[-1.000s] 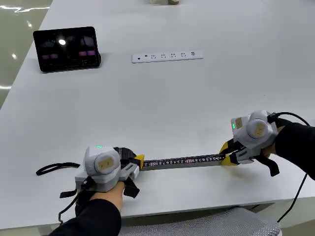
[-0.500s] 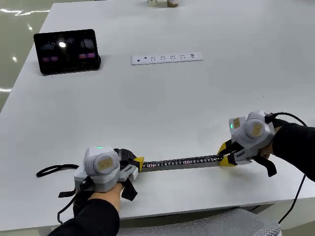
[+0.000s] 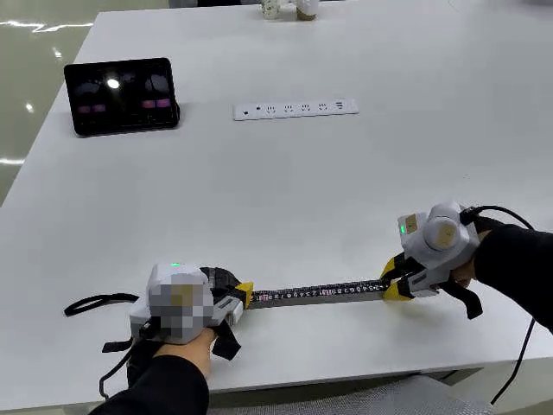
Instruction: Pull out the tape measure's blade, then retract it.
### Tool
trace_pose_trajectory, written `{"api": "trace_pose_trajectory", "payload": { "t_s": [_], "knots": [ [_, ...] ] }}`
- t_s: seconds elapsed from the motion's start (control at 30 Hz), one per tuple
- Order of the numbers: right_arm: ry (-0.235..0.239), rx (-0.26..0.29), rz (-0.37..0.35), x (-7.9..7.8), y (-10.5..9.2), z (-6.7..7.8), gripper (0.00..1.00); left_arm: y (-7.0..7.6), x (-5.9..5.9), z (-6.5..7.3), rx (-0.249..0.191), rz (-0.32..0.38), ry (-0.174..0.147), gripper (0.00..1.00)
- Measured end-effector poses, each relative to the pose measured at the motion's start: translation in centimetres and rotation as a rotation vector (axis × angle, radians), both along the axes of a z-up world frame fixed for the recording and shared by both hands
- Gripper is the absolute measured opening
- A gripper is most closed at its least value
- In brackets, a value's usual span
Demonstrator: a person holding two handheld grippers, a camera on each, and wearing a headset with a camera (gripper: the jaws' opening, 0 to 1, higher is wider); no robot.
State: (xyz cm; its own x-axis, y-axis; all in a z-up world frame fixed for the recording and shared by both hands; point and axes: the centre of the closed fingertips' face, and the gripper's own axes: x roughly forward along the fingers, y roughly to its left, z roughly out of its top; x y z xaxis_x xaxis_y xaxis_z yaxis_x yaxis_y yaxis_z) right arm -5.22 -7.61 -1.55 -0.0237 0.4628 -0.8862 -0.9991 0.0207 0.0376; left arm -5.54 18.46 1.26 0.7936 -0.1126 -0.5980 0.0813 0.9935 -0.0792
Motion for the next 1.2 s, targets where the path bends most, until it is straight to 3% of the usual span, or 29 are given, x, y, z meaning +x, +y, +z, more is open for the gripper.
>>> {"api": "trace_pose_trajectory", "payload": {
  "t_s": [1.2],
  "knots": [
    [0.01, 0.002, -0.022, 0.0, 1.5, 0.1, 0.12, 0.0, 0.0, 0.0, -0.005, -0.006, 0.007, 0.64]
  ]
}}
